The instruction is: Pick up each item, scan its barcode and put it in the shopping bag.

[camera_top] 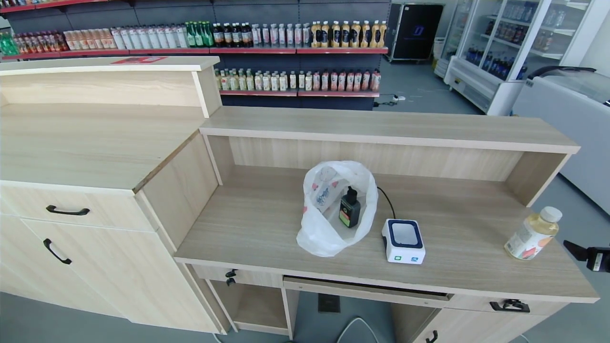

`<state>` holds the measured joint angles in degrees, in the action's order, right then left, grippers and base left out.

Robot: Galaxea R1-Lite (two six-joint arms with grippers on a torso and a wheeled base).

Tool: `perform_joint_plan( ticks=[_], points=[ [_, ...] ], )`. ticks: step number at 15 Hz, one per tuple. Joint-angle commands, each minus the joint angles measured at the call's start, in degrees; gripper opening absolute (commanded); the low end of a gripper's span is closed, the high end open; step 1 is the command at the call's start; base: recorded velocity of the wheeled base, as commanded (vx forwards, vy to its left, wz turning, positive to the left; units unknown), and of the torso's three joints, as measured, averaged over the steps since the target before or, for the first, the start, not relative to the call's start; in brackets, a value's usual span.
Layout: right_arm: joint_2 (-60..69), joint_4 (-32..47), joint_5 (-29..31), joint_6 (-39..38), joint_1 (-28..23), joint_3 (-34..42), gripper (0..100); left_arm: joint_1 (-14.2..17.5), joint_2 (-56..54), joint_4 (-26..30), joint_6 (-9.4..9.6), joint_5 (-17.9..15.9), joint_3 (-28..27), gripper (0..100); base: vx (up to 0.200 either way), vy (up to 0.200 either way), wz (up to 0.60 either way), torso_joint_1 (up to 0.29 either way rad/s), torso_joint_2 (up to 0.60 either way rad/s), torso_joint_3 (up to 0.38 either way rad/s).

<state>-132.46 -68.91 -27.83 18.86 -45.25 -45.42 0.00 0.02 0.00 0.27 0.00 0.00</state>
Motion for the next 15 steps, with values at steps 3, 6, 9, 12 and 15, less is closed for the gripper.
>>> perform_joint_plan(
  ticks=[3,6,9,12,15],
  points=[
    [-3.5,-0.3,0.1,-0.1,2.3,-2.6,100,0.0,0.0,0.0,0.0,0.0,0.0,100,0.0,0.0,0.0,0.0,0.0,0.0],
    [-5.0,-0.3,0.0,-0.2,3.5,-3.0,100,0.0,0.0,0.0,0.0,0.0,0.0,100,0.0,0.0,0.0,0.0,0.0,0.0],
    [-6.0,-0.3,0.1,-0.3,4.8,-4.2,100,0.0,0.0,0.0,0.0,0.0,0.0,100,0.0,0.0,0.0,0.0,0.0,0.0],
    [-7.7,-0.3,0.1,-1.4,6.1,-7.7,100,0.0,0.0,0.0,0.0,0.0,0.0,100,0.0,0.0,0.0,0.0,0.0,0.0],
    [-9.2,0.3,1.5,-2.1,7.5,-11.3,100,0.0,0.0,0.0,0.0,0.0,0.0,100,0.0,0.0,0.0,0.0,0.0,0.0]
  ],
)
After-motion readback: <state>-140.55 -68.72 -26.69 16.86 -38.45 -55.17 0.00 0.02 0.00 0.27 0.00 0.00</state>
